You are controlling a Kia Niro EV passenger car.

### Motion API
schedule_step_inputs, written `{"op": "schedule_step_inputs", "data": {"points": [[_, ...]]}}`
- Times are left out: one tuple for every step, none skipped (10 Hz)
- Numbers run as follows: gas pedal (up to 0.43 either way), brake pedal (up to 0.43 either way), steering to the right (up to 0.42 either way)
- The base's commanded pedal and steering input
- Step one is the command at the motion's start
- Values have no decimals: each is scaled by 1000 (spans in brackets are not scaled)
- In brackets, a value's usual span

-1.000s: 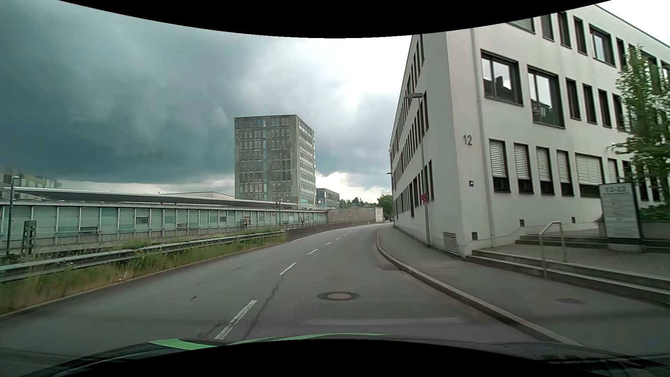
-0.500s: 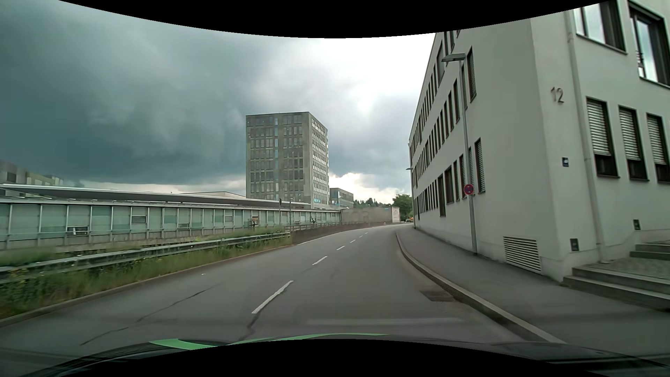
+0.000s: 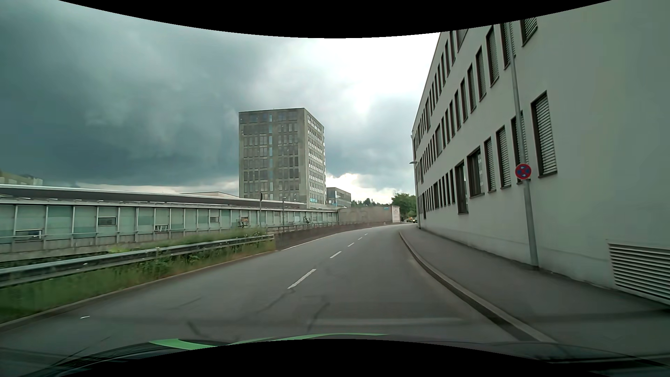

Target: Follow the waypoints while adhering to traffic rules and regulations

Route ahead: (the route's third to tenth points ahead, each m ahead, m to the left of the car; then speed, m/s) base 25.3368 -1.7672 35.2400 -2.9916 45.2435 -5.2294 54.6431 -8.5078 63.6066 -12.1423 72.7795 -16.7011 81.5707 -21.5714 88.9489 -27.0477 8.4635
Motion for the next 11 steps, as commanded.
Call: {"op": "schedule_step_inputs", "data": {"points": [[177, 0, 34], [157, 0, 36], [138, 0, 37], [118, 0, 37], [118, 0, 36], [110, 0, 37], [98, 0, 36], [0, 0, 36], [0, 0, 35], [110, 0, 33], [130, 0, 31]]}}
